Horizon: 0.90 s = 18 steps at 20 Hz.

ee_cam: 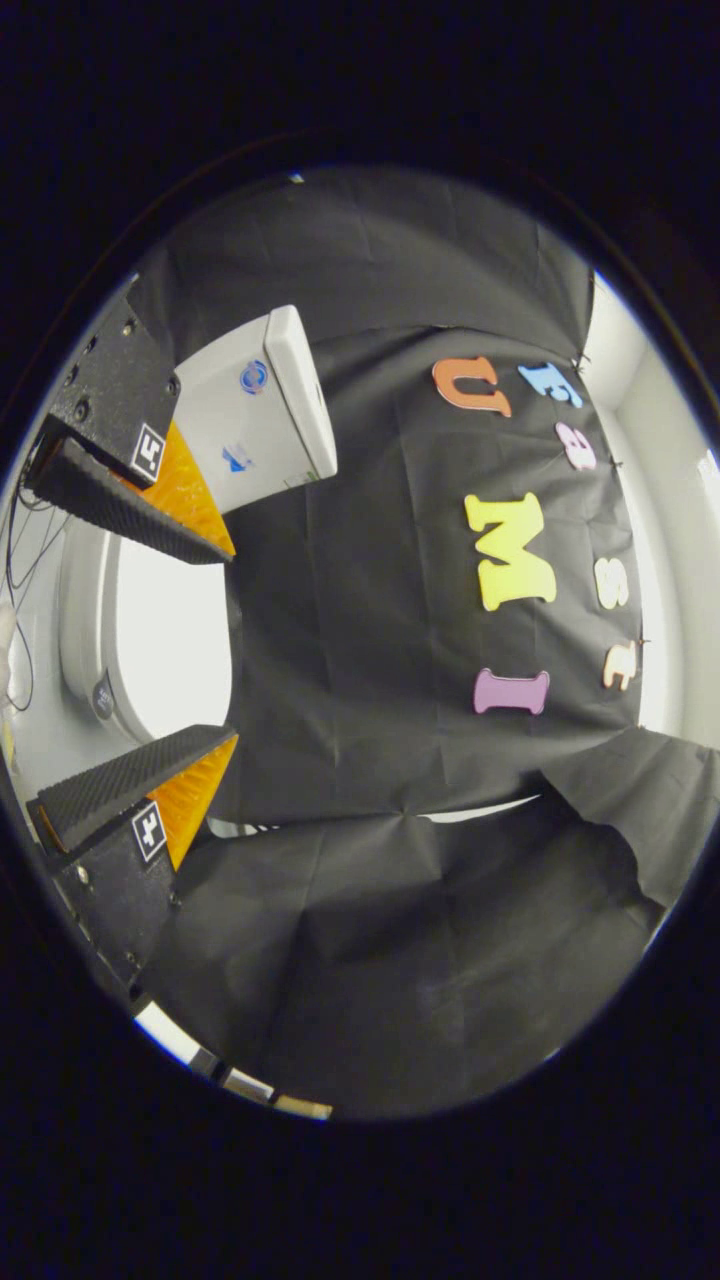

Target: Open the toilet lid.

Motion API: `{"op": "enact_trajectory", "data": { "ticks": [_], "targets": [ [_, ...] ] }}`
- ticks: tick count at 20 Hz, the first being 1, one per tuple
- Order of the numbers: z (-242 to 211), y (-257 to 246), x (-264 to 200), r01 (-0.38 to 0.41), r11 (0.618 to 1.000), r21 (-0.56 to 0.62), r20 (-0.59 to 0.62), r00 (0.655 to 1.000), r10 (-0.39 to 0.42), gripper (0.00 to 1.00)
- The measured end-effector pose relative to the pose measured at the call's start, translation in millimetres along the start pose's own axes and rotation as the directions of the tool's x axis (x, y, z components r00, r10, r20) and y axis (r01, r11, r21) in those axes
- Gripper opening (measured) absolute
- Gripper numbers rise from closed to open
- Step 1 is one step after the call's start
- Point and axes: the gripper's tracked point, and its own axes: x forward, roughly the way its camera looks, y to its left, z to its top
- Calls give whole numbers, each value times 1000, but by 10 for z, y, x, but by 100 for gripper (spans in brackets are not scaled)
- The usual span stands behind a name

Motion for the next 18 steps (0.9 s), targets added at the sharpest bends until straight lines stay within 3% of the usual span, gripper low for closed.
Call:
{"op": "enact_trajectory", "data": {
  "ticks": [4, 7, 11, 15, 18],
  "targets": [
    [-215, -251, 497, -29, 993, 118, -85, 996, 39, 100],
    [-500, -508, 784, -7, 971, 239, -165, 985, 47, 100],
    [-944, -787, 886, 60, 890, 453, -259, 964, 67, 100],
    [-1340, -950, 945, 111, 829, 549, -302, 950, 73, 99],
    [-1700, -960, 972, 153, 779, 608, -376, 919, 113, 99]
  ]
}}
